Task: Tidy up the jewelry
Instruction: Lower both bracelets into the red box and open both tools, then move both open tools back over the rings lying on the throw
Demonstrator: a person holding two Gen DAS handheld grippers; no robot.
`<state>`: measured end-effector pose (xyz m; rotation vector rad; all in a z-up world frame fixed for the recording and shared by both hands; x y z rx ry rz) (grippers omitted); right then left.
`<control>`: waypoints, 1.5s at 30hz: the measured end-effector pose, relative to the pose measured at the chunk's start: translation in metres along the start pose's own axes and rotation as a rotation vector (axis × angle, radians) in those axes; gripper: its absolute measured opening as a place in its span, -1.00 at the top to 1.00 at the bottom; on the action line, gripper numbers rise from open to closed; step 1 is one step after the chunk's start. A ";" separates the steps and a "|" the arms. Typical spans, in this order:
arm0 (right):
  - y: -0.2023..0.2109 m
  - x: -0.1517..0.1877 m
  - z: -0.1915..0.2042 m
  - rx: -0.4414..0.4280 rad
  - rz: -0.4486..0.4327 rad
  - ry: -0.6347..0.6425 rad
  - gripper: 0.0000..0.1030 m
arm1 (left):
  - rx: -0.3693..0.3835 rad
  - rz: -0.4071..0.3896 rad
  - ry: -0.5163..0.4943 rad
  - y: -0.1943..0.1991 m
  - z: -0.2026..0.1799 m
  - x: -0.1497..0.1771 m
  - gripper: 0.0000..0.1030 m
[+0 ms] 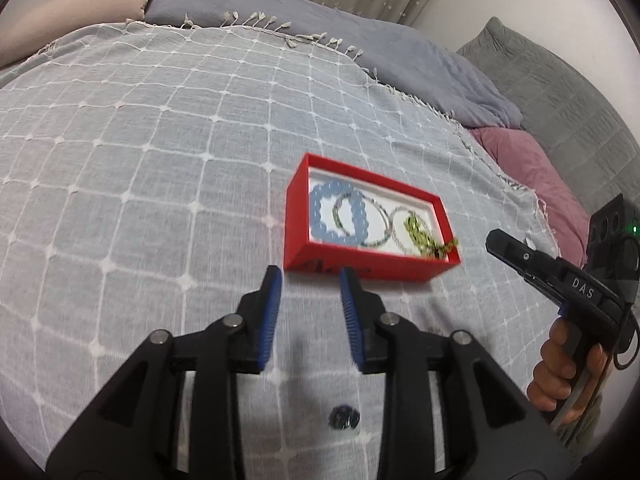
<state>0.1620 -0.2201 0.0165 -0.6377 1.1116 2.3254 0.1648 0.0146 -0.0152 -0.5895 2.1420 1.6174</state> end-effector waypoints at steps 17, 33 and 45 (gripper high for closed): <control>0.027 0.058 -0.017 0.084 0.077 -0.016 0.22 | -0.027 0.093 -0.046 -0.007 -0.008 0.066 0.23; 0.010 0.071 -0.033 0.148 0.156 -0.038 0.21 | -0.050 0.162 -0.095 -0.017 -0.016 0.084 0.07; -0.002 0.079 -0.034 0.158 0.190 -0.024 0.21 | -0.050 0.191 -0.173 -0.023 -0.033 0.099 0.07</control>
Point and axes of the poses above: each gripper's, at about its wrist camera, not at the fingertips, and y roughly against the way its jaws point, z to its left, x to its underside, the point moved 5 cm from there along -y, roughly the way its jaws point, and after that the axes turned 7 degrees about -x, right-handed, at the moved point
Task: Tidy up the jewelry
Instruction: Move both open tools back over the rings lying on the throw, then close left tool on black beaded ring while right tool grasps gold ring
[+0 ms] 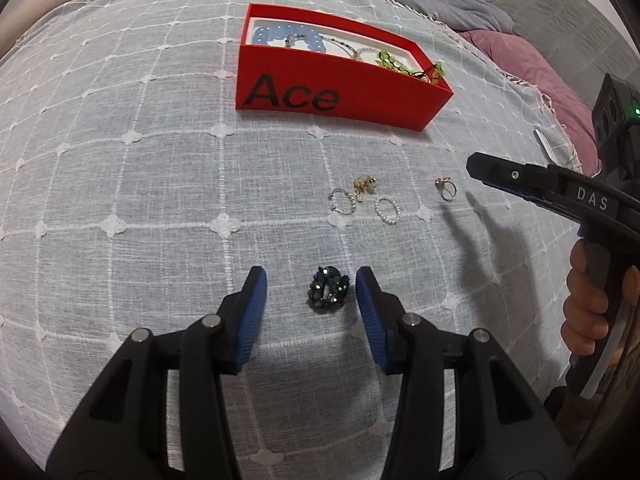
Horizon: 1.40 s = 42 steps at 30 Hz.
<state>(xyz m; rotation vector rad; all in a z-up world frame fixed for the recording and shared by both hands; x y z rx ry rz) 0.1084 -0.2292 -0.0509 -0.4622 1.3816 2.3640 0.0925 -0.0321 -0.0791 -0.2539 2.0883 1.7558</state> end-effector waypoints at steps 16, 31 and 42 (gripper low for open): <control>-0.008 0.003 -0.002 0.006 0.017 0.005 0.21 | 0.020 0.025 -0.051 -0.002 -0.012 0.006 0.07; -0.030 0.011 0.004 0.065 0.037 0.076 0.63 | -0.015 0.006 -0.102 -0.009 -0.025 0.008 0.52; -0.019 0.007 0.011 -0.005 0.004 0.073 0.92 | 0.023 -0.017 -0.071 -0.002 -0.016 0.006 0.56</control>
Point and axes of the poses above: each gripper's, at about its wrist camera, not at the fingertips, and y roughly against the way its jaws point, z to its left, x to its underside, the point moved 5 cm from there along -y, roughly the way its jaws point, and after that the axes turned 7 degrees about -x, right-handed, at the moved point
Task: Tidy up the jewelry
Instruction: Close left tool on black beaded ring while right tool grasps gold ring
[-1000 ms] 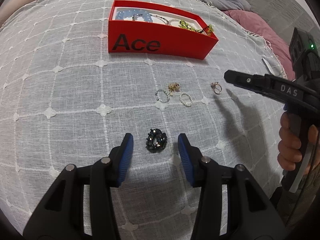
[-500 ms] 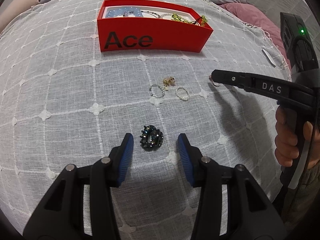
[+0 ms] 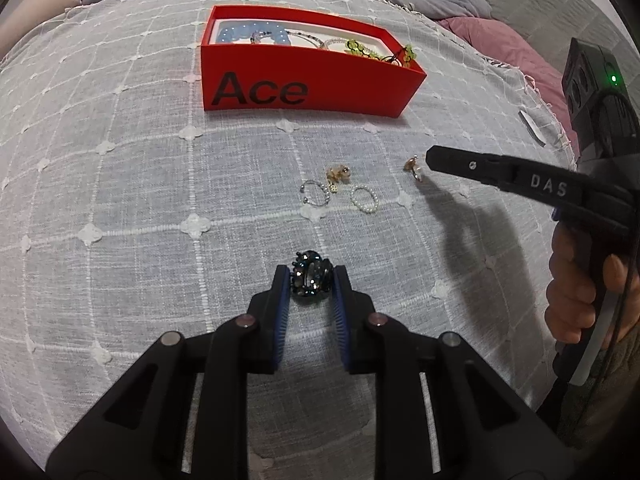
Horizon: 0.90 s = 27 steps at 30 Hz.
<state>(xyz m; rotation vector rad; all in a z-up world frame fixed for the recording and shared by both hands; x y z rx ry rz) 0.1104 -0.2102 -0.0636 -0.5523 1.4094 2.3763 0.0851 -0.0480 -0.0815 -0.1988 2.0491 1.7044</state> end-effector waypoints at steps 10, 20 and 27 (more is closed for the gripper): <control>0.004 -0.004 0.003 0.018 -0.009 0.037 0.77 | 0.005 -0.011 0.012 0.003 0.004 -0.003 0.56; -0.022 0.003 0.019 0.066 0.008 0.139 0.25 | -0.002 -0.023 0.025 0.005 0.008 -0.005 0.56; -0.031 0.006 0.028 0.105 0.001 0.209 0.82 | 0.004 -0.038 0.026 0.008 0.009 -0.007 0.56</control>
Point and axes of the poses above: each gripper's, at about its wrist camera, not at the fingertips, and y roughly against the way its jaws point, z to its left, x to its underside, the point moved 5 cm from there along -y, roughly the way its jaws point, and after that the axes turned 7 degrees about -x, right-handed, at the moved point
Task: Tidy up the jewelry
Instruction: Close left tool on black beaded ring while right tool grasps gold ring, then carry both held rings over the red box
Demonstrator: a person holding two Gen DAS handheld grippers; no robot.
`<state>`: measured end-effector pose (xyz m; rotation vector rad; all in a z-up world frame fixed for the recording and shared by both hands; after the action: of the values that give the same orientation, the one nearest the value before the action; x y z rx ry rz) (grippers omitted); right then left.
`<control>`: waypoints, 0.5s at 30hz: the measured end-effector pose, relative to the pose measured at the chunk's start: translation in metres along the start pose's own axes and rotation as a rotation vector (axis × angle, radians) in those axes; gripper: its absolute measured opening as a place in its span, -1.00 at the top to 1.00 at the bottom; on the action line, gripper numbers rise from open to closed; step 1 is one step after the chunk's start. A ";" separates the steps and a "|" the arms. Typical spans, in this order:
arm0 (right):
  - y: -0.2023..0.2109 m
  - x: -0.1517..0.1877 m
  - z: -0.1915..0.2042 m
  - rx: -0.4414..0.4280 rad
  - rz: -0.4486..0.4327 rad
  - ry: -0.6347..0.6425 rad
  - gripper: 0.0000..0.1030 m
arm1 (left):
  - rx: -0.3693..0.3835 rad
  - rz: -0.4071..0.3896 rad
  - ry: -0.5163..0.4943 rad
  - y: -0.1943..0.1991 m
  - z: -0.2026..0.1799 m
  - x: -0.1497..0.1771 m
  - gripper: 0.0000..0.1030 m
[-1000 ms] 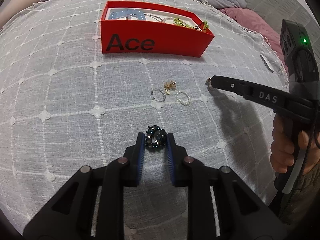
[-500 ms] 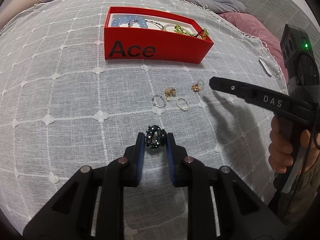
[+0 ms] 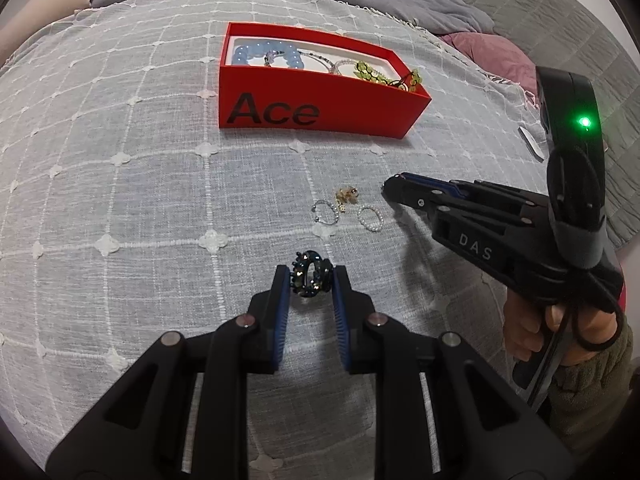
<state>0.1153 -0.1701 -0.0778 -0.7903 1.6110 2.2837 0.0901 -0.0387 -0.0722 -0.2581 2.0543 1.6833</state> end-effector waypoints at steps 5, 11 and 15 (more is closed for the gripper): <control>0.014 -0.005 -0.009 -0.075 -0.018 -0.073 0.82 | 0.002 -0.016 -0.001 0.003 0.001 -0.002 0.56; 0.034 -0.010 -0.025 -0.147 -0.049 -0.155 0.82 | 0.005 -0.042 0.004 0.008 0.005 -0.005 0.56; 0.045 -0.012 -0.026 -0.163 -0.070 -0.168 0.82 | 0.016 -0.077 0.014 0.016 0.008 -0.011 0.56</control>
<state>0.1108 -0.2095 -0.0420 -0.6588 1.3184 2.3837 0.0945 -0.0289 -0.0546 -0.3409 2.0406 1.6229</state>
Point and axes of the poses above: each gripper's, at about its wrist camera, not at the fingertips, and y roughly against the way its jaws point, z to its left, x to its underside, the point moved 5 cm from there along -y, roughly the way its jaws point, and after that the axes turned 7 degrees about -x, right-handed, at the moved point
